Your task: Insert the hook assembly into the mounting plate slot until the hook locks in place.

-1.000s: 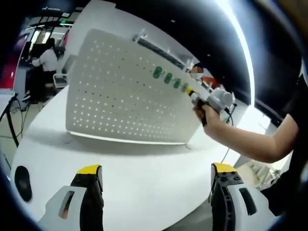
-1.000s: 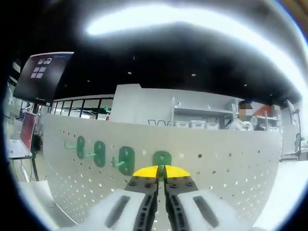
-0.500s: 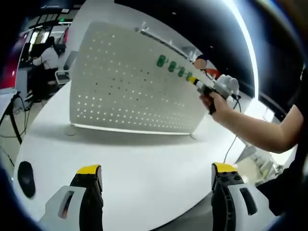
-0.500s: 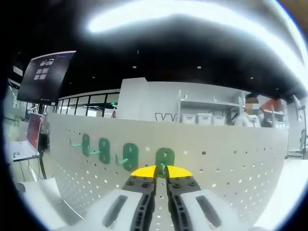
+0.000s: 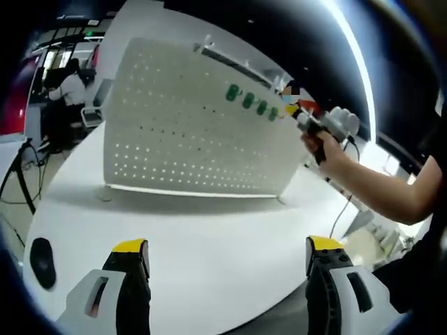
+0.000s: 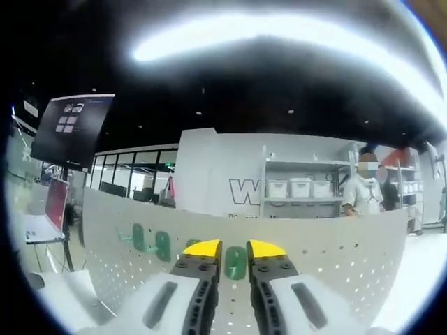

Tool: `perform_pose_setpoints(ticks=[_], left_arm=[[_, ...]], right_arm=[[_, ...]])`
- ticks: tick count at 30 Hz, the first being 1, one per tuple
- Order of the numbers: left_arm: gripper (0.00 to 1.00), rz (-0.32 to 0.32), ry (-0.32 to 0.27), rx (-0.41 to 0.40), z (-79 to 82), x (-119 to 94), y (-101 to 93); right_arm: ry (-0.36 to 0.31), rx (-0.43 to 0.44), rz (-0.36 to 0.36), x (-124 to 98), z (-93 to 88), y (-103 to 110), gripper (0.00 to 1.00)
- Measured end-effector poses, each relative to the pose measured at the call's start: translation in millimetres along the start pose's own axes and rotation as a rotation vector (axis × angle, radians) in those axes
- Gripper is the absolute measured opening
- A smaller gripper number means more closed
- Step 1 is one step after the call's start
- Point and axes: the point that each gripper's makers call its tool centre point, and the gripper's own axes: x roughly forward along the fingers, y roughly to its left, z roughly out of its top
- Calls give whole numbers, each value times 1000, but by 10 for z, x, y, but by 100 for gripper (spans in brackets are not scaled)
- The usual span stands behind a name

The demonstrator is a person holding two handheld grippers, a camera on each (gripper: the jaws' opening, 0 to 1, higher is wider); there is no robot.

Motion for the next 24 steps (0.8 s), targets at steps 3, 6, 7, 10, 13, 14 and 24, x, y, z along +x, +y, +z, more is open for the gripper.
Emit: perform_pose_setpoints(ticks=[3,6,7,10,13,14,24], left_arm=[[94,-3,-5,2,17,-13,-6],[93,4,-4,11,16,-43,7],[93,4,-5,10,16,-52,8],[93,7,-5,11,15,-77,4],[93,7,-9,16,26,-102,-1],[93,5,-11,18,35,-112,-16],[94,-5,-16,40,72,-192,-99]], right_arm=[[-9,-3,1,-40,74,-18,14],[-23,-13,3,-127,169,-38,15],[-26,-18,6,-154,191,-37,15],[-30,-38,21,-248,246,-21,17],[-31,-54,34,-370,297,-20,17],[-33,-56,36,-400,313,-24,18],[-33,-88,57,-682,412,4,21]])
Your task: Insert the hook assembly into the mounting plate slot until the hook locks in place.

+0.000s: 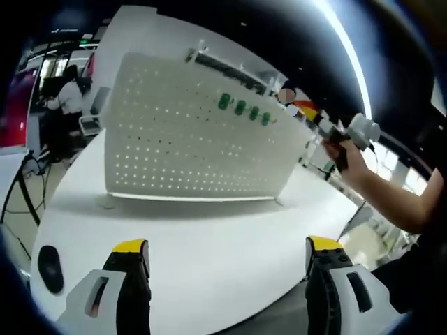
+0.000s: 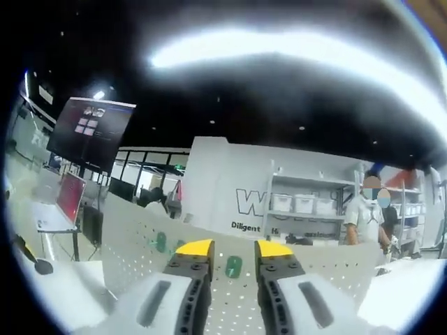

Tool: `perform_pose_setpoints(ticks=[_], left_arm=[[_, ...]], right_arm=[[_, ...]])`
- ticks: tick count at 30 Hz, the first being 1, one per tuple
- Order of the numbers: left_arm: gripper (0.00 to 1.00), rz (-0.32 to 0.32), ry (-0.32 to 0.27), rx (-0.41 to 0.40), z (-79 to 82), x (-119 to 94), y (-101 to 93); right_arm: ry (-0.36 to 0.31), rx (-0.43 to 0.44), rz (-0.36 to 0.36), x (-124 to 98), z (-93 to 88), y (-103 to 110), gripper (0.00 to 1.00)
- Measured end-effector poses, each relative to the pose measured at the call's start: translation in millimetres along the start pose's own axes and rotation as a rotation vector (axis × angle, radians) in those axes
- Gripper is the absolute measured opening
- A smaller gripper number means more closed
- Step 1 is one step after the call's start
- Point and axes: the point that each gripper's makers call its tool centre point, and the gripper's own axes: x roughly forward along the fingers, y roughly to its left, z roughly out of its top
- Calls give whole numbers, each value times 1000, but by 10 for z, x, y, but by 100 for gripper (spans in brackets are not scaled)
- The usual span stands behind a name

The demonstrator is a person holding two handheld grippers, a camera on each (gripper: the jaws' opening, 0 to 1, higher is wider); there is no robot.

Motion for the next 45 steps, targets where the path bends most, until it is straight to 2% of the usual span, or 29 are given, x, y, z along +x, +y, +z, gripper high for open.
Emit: perform_pose_setpoints(ticks=[7,13,20,24,30,38,39,40,42,45], left_arm=[[95,4,-6,9,4,-66,-2],[96,10,-5,10,-13,-117,26],[98,13,-8,14,-1,-138,21],[98,14,-7,19,-3,-157,18],[100,18,4,23,-33,-159,24],[100,19,9,25,-50,-158,15],[100,19,10,24,-53,-159,16],[100,20,10,24,-57,-161,17],[100,22,11,21,-70,-164,21],[100,24,15,19,-93,-170,21]], right_arm=[[34,10,15,-167,-57,98,26],[93,18,38,-354,-192,212,31],[207,87,80,-611,-476,377,43],[243,67,95,-774,-611,475,48],[305,97,115,-988,-795,602,60],[391,105,127,-1317,-1040,731,69],[401,113,128,-1353,-1070,741,70],[431,171,118,-1423,-1121,764,71],[422,191,110,-1457,-1117,759,73],[443,176,109,-1549,-1174,794,73]])
